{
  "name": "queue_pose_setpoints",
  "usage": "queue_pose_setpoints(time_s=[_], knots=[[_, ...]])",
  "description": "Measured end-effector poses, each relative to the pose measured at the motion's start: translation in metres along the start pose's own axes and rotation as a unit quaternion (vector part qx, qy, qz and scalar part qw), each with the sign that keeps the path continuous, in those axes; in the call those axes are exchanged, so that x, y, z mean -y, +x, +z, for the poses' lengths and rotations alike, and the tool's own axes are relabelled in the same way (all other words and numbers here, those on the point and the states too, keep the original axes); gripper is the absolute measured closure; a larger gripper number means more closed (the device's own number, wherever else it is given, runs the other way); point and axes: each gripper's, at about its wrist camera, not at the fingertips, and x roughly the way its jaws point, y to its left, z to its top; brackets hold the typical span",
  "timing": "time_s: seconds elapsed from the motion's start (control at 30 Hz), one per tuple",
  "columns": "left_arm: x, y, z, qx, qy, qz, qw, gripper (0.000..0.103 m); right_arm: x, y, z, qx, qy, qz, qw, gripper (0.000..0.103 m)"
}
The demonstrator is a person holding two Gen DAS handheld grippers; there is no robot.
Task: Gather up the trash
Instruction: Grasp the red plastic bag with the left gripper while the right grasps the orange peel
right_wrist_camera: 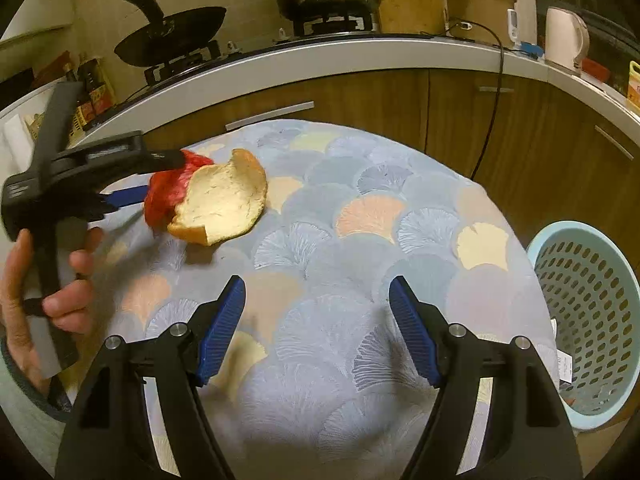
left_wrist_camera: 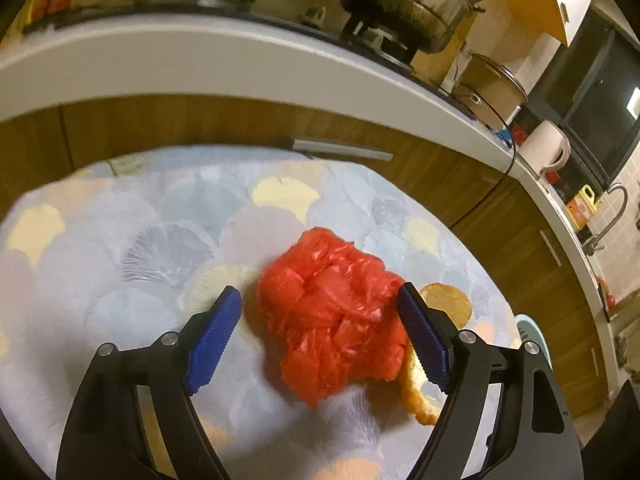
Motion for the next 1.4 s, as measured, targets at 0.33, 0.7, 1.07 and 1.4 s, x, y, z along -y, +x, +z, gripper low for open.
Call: queue_pose_setpoints(time_s=[0.33,0.7,1.07,1.4], knots=[[0.001,0.004,-0.006,0.001,0.013,-0.033,0.9994,0.054,-0.037,0.028,0.021,-0.058,-0.059,0.039,0.996,0.016],[-0.028,-0.023,0.0,0.054,-0.046,-0.026,0.9971,0.056,-0.063,0.08,0.046,-0.082,-0.093,0.01,0.992,0.01],[-0.037,-0.029,0.005,0.067,-0.065,-0.016,0.9955,0.056,-0.086,0.095,0.057,-0.077,-0.119,-0.001,0.99,0.009],[-0.037,-0.032,0.004,0.071,-0.063,-0.016,0.9953,0.056,-0.086,0.076,0.05,-0.037,-0.124,0.021,0.991,0.064]])
